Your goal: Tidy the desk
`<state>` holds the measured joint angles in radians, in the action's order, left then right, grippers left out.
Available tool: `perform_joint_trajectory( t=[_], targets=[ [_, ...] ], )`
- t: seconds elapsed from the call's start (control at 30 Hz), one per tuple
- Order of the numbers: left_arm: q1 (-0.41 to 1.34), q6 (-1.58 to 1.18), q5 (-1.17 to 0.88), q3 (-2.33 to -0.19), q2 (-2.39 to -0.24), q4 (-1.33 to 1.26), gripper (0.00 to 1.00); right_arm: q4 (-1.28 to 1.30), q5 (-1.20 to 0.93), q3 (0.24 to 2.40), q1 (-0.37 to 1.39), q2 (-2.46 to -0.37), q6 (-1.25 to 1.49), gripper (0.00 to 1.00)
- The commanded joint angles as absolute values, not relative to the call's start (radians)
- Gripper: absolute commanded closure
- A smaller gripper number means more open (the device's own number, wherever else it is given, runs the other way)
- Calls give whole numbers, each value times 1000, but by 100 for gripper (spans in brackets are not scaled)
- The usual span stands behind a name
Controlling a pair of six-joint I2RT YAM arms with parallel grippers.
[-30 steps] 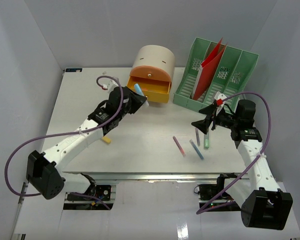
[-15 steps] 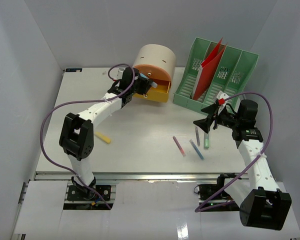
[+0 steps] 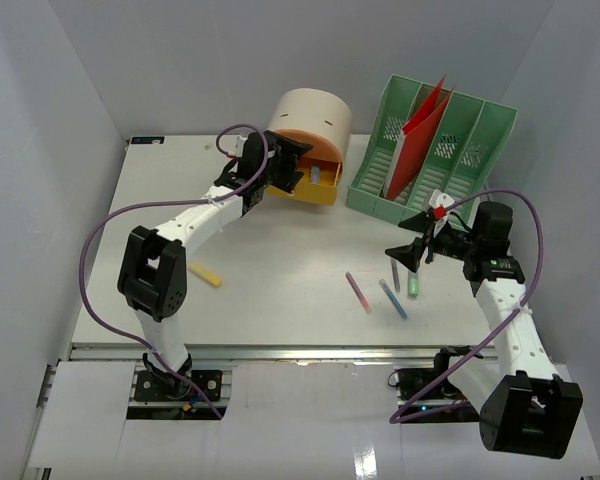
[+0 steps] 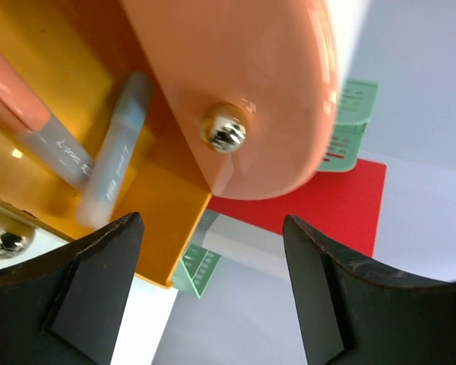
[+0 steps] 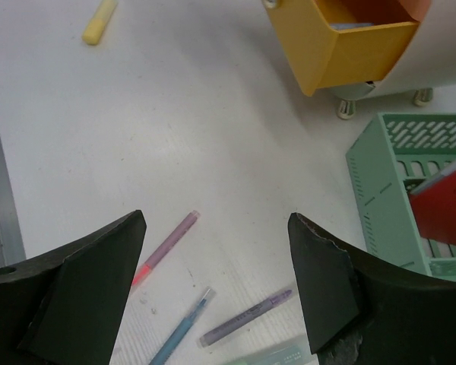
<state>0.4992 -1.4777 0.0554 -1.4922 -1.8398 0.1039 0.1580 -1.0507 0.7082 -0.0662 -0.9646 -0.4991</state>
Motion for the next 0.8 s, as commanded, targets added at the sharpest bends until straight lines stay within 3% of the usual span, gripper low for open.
perform_joint_trajectory(
  t=[0.0,0.2,0.33,0.57,0.63,0.7,0.77],
  targets=[
    [489,-1367,22,-1432,-1678,4,15,311,-1229,706,-70,-968,-767,19],
    [463,-1045,-69,-1230,-1464,-156,16,537,-1289,707,-20,-965,-1237,22],
    [439,-747,-142,-966,-1187,-228,12,642,-1153,789,129,-1009,-1402,28],
    [422,-500,-35,-707,-755,65,5,622,-790,1057,473,-1252,-1307,41],
    [422,-478,17,-666,-677,138,5,543,-720,1126,502,-1350,-1187,52],
    [420,-468,50,-609,-575,183,5,491,-591,1245,518,-1447,-914,54],
    [420,-464,89,-580,-523,209,4,504,-492,1300,517,-1489,-760,47]
  ],
)
